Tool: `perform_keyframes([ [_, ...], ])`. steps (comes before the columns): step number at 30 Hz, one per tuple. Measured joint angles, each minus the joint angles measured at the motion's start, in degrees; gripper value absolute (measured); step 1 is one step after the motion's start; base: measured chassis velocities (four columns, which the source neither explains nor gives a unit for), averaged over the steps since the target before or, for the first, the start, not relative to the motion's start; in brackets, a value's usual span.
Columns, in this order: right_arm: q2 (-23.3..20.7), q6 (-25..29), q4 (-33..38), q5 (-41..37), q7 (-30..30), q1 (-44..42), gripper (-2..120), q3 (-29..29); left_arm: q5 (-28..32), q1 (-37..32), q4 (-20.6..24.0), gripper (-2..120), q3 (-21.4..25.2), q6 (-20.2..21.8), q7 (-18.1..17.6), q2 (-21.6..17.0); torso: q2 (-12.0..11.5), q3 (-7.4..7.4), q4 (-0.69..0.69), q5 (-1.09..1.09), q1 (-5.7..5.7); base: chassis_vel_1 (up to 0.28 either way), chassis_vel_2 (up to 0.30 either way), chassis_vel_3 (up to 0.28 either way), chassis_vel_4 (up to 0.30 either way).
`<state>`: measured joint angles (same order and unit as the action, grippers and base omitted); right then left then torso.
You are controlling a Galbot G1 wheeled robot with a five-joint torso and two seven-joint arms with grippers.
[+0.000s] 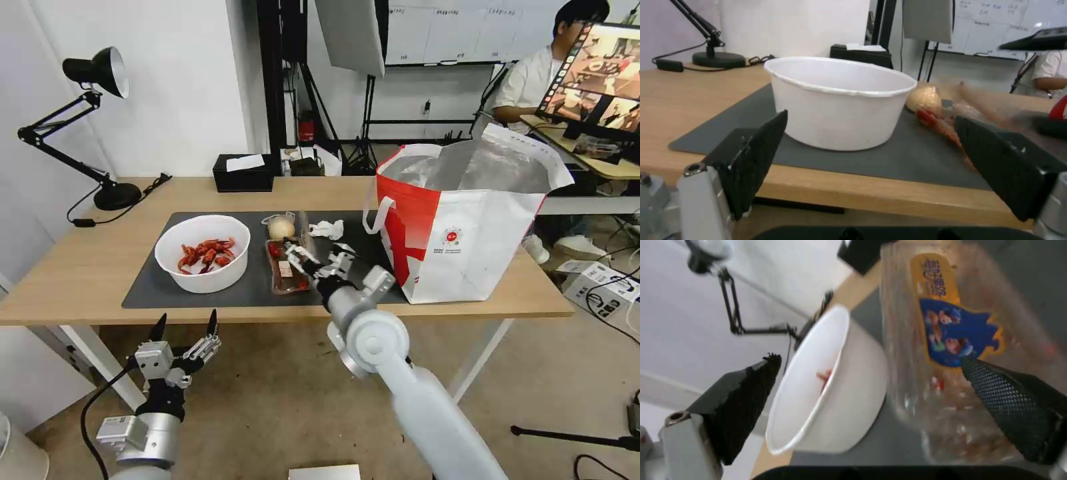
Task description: Pick up the trash from the table and place it into the takeout bag.
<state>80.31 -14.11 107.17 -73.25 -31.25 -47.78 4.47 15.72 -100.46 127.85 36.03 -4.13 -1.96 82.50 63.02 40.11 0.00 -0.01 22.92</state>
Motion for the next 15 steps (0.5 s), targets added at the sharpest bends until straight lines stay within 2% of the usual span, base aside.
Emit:
perform_keyframes([
  [8, 2.2, -3.0, -4.4, -6.3, -3.8, 3.7, 100, 3.4, 0.2, -0.2, 0.0, 100, 0.4, -0.5, 0.0, 0.2, 0.0, 0.00, 0.01, 0.00, 0.00, 0.000, 0.000, 0.000, 0.000],
  [15, 2.4, -3.0, -4.8, -6.8, -4.4, 3.9, 100, 3.8, 1.1, 0.1, 0.2, 100, 0.6, -0.5, 0.0, 0.1, 0.0, 0.00, 0.00, 0.00, 0.00, 0.000, 0.000, 0.000, 0.000],
])
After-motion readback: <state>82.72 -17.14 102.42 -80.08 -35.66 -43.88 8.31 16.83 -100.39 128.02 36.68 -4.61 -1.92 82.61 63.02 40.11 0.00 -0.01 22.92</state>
